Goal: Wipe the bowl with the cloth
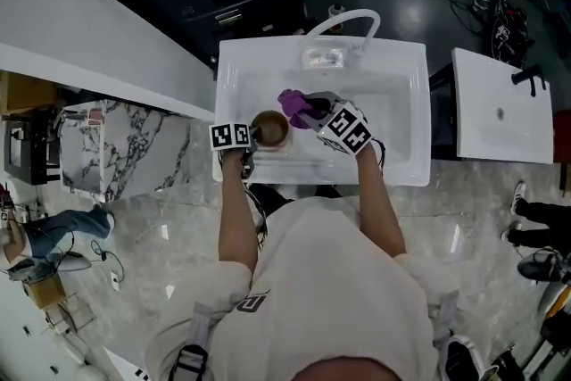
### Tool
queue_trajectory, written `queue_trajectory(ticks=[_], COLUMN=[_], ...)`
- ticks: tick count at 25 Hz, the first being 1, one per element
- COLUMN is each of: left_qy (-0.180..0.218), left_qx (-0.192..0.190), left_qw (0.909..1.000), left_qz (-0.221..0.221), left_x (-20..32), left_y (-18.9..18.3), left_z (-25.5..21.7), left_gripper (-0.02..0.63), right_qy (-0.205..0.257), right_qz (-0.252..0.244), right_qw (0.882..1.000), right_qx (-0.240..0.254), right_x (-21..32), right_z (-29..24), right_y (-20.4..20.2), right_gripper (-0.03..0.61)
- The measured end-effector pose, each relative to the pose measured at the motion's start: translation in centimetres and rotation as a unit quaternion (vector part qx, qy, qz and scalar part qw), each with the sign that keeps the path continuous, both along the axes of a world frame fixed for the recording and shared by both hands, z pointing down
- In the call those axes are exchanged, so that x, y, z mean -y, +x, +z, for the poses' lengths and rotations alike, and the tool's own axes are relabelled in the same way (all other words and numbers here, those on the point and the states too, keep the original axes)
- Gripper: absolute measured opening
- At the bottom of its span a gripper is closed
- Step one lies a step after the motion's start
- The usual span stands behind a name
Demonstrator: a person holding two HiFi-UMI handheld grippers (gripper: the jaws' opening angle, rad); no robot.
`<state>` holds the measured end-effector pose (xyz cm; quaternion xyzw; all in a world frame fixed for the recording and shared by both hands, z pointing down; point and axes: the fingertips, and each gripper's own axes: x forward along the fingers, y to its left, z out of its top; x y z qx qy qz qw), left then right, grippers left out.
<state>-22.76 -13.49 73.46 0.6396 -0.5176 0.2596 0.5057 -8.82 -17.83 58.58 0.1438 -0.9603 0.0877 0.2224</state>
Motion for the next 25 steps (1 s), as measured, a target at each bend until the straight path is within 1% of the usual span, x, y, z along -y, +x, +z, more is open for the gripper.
queue_trajectory(ticks=[1,2,4,7,8,9,10,11,13,14,15,17,18,20,21,23,25], left_qy=[0.006,0.023,0.074,0.137,0.159,0.181,0.204,0.226,0.259,0.268,0.271,0.266,0.263,0.261,0.26,0.257,0.252], left_qx=[0.008,0.017,0.044,0.113,0.13,0.141,0.145,0.145,0.147,0.149,0.148,0.136,0.128,0.119,0.122,0.14,0.148], left_qw=[0.9999,0.9994,0.9957,0.9837,0.9784,0.9731,0.9679,0.963,0.9545,0.9518,0.9511,0.9538,0.9555,0.9569,0.9563,0.9536,0.9531], left_qz=[-0.009,-0.019,-0.034,-0.027,-0.023,-0.021,-0.022,-0.022,-0.009,0.002,0.012,0.029,0.036,0.046,0.053,0.07,0.079], left_x=[0.4,1.0,2.6,5.1,5.9,6.6,7.1,7.4,7.8,7.8,7.6,7.1,7.0,7.0,7.2,7.3,7.1], left_y=[-0.1,-0.2,-0.1,0.5,1.0,1.7,2.4,3.2,4.9,5.8,6.6,7.9,8.3,8.5,8.6,8.9,9.3], left_z=[0.1,-0.3,-2.2,-6.2,-7.7,-9.3,-10.9,-12.2,-14.2,-14.7,-14.9,-14.3,-14.0,-13.9,-14.0,-14.2,-14.1], left_gripper=[0.033,0.021,0.02,0.02,0.02,0.02,0.02,0.018,0.018,0.018,0.018,0.018,0.018,0.017,0.018,0.017,0.017], right_qy=[-0.001,-0.002,-0.009,-0.024,-0.029,-0.032,-0.032,-0.028,-0.001,0.019,0.041,0.083,0.101,0.128,0.14,0.162,0.175], right_qz=[0.003,0.007,0.011,-0.001,-0.007,-0.012,-0.015,-0.015,-0.009,-0.008,-0.011,-0.025,-0.035,-0.045,-0.038,-0.01,0.012], right_qw=[1.0,1.0,0.999,0.992,0.991,0.992,0.994,0.997,1.0,0.998,0.995,0.984,0.98,0.973,0.971,0.966,0.963], right_qx=[0.003,0.011,0.047,0.123,0.131,0.123,0.1,0.067,-0.012,-0.054,-0.093,-0.153,-0.17,-0.185,-0.189,-0.2,-0.206], right_x=[0.2,0.4,0.7,0.9,0.9,0.9,0.9,0.9,0.9,0.8,0.5,-0.1,-0.3,0.1,0.5,1.5,2.2], right_z=[0.0,-0.3,-1.9,-5.5,-6.2,-6.3,-5.7,-4.7,-2.3,-1.2,-0.2,1.3,1.6,1.7,1.6,1.5,1.5], right_y=[0.4,0.6,0.6,-0.4,-0.9,-1.5,-2.1,-2.7,-3.7,-4.0,-4.1,-4.0,-3.9,-3.8,-3.8,-3.6,-3.2], right_gripper=[0.072,0.072,0.072,0.072,0.072,0.072,0.072,0.072,0.072,0.072,0.072,0.071,0.071,0.071,0.071,0.072,0.072])
